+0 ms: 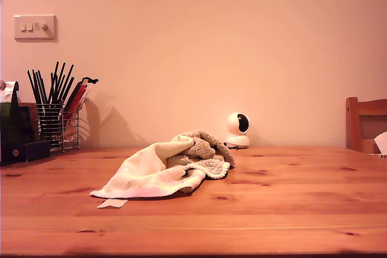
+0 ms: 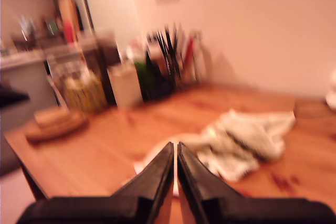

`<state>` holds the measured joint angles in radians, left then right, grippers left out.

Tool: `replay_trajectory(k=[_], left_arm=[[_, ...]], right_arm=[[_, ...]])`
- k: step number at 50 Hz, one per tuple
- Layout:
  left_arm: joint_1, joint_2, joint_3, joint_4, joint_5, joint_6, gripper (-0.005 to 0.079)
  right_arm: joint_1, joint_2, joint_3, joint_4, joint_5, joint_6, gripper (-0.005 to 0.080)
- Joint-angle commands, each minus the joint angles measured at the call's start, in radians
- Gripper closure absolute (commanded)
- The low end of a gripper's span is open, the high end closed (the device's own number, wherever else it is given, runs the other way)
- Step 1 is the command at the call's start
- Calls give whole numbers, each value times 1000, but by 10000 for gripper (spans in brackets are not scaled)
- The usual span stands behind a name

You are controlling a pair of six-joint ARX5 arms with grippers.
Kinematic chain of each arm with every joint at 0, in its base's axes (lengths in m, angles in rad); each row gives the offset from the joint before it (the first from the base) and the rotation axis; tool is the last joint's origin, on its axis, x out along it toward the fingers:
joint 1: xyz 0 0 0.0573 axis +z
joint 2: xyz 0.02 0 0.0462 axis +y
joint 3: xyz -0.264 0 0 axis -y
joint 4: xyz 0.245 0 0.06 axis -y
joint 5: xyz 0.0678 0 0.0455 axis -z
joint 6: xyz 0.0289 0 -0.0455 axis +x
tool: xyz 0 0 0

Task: Fold the tea towel in front of you. After folding it, place it to the right side.

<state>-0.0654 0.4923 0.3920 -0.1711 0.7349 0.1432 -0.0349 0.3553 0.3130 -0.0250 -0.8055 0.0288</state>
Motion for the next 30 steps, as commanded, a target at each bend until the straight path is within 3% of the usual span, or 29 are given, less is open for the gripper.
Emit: replay_trajectory(k=[1, 8, 15, 30], left_arm=[[-38, 82, 15, 21, 5, 77, 763], [-125, 251, 35, 49, -23, 196, 763], [-192, 404, 72, 76, -87, 244, 763], [-285, 633, 185, 129, -197, 360, 763]], right_arm=[[21, 63, 27, 5, -4, -56, 747], [71, 212, 70, 4, 16, -177, 747], [133, 359, 136, -20, 61, -283, 747], [282, 616, 272, -27, 281, -615, 731]])
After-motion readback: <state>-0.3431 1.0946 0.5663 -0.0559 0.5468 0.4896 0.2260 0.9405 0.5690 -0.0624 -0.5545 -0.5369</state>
